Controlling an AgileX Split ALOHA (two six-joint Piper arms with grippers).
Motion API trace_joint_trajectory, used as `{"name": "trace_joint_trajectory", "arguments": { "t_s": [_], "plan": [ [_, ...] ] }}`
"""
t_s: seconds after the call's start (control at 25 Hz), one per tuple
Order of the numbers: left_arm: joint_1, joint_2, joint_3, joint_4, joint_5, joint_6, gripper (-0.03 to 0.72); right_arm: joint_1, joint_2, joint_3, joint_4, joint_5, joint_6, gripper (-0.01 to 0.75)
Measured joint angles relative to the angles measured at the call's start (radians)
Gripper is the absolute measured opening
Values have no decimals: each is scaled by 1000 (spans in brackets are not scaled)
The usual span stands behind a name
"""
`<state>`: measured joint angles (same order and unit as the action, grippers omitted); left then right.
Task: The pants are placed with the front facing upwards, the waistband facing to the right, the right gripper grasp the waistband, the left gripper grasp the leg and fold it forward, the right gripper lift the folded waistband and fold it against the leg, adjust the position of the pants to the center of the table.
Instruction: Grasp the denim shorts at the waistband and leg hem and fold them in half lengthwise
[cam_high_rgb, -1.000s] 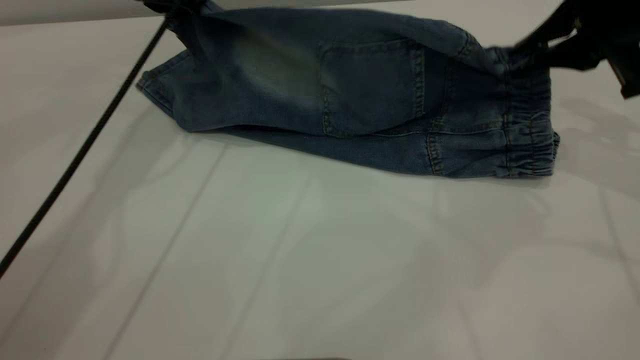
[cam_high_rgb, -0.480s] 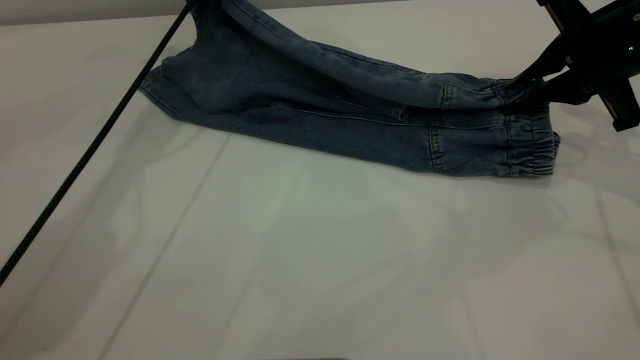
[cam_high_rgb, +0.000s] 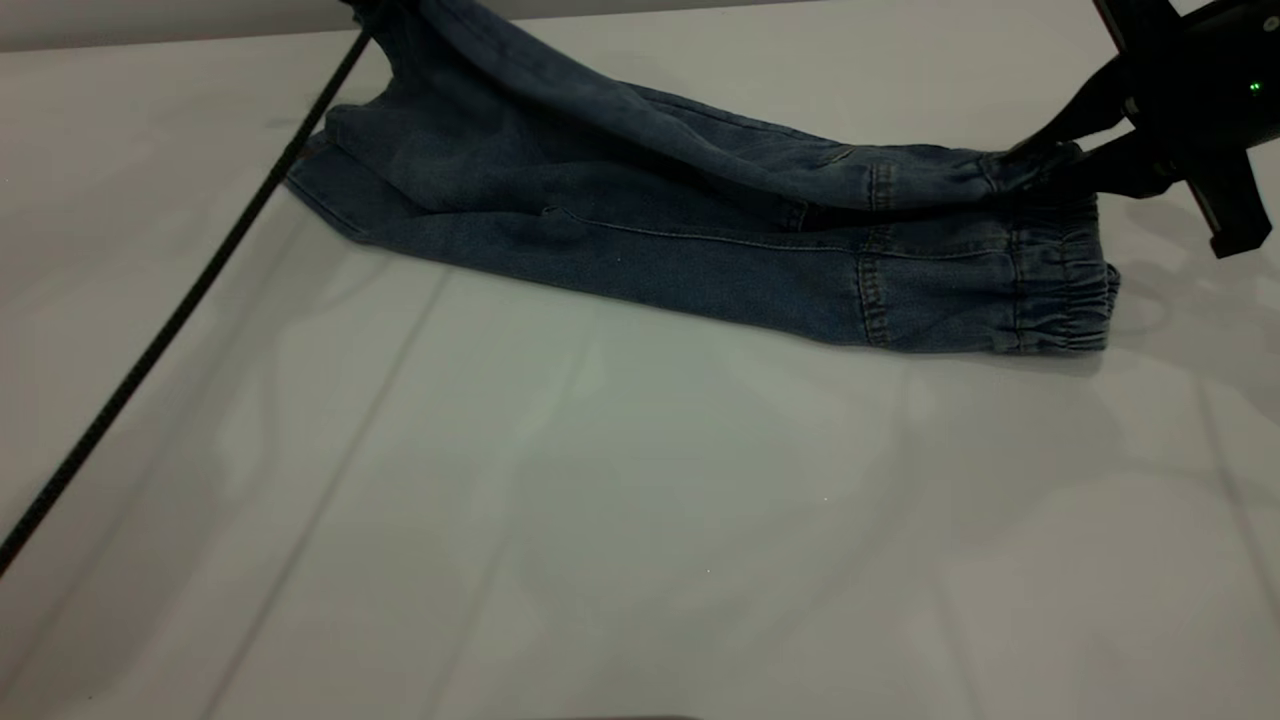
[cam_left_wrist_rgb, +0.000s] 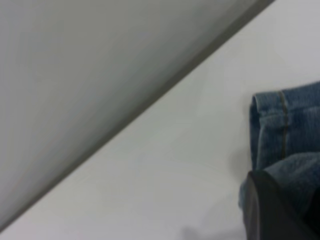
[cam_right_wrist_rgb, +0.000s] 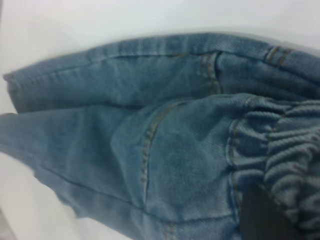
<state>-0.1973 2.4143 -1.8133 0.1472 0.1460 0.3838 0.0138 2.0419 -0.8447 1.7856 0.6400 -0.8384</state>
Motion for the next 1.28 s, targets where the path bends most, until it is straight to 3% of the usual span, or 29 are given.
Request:
{"name": "trace_joint_trajectory", "arguments": {
  "t_s": [0.4,0.56,0.64,0.76,0.92,1.0,1.28],
  "plan": [
    [0,70,0,0,7,-80,220,0,3,0,25,-27,175,108],
    [0,71,0,0,4,-94,295,0,22,0,27,-38,178,132],
    [0,71,0,0,6,-108,345,0,23,0,27,-29,147,168],
    [0,60,0,0,33,-163,403,-1,24,-1,28,0,109,293],
    [0,3,0,0,148,-231,425,-1,24,-1,28,55,19,494],
    [0,-34,0,0,200,-242,427,-1,24,-2,28,105,-39,552],
    [0,-121,0,0,274,-245,428,-1,21,-2,25,332,-116,575]
  ]
}}
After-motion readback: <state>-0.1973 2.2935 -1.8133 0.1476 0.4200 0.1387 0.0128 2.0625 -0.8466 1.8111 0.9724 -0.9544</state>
